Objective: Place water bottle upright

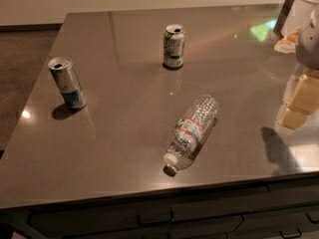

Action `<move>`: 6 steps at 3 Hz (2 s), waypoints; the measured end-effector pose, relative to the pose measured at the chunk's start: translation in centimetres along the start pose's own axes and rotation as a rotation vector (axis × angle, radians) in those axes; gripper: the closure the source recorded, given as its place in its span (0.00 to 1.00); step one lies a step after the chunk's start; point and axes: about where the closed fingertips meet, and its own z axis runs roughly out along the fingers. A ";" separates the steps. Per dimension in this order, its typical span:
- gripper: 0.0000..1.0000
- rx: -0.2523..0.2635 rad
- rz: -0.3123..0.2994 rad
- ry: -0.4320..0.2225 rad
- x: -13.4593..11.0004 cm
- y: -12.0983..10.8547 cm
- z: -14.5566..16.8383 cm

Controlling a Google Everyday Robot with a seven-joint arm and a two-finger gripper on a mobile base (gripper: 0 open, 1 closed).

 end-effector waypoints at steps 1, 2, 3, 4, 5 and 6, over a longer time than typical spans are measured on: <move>0.00 0.000 0.000 0.000 0.0 0.0 0.0; 0.00 -0.008 -0.081 -0.004 -1.3 -0.5 0.9; 0.00 -0.031 -0.219 -0.034 -3.9 -1.5 3.3; 0.00 -0.063 -0.393 -0.063 -6.3 -2.7 6.0; 0.00 -0.094 -0.580 -0.094 -7.9 -2.5 7.3; 0.00 -0.155 -0.792 -0.105 -9.0 -1.0 8.6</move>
Offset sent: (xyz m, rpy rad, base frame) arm 0.0236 0.0290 -0.0179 -0.0449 0.0107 0.1962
